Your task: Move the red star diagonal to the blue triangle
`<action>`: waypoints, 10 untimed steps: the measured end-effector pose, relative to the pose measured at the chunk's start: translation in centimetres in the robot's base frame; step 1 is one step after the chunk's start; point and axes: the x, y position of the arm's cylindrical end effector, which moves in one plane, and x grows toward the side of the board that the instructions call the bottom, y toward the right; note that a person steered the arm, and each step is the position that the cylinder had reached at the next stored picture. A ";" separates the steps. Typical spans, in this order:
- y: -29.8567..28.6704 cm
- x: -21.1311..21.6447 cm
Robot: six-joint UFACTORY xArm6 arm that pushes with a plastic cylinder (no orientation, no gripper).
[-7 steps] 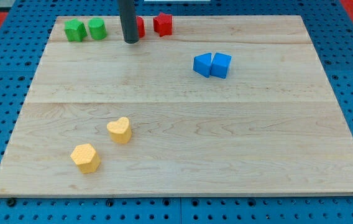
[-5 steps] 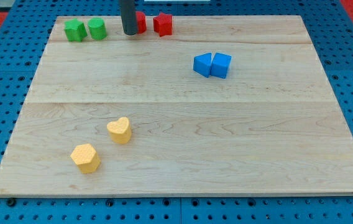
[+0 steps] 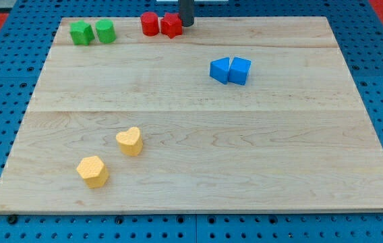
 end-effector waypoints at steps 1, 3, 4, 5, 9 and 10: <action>-0.6 -0.2; -5.5 -0.3; -5.5 -0.3; -5.9 -0.3; -9.7 1.3; -9.6 5.1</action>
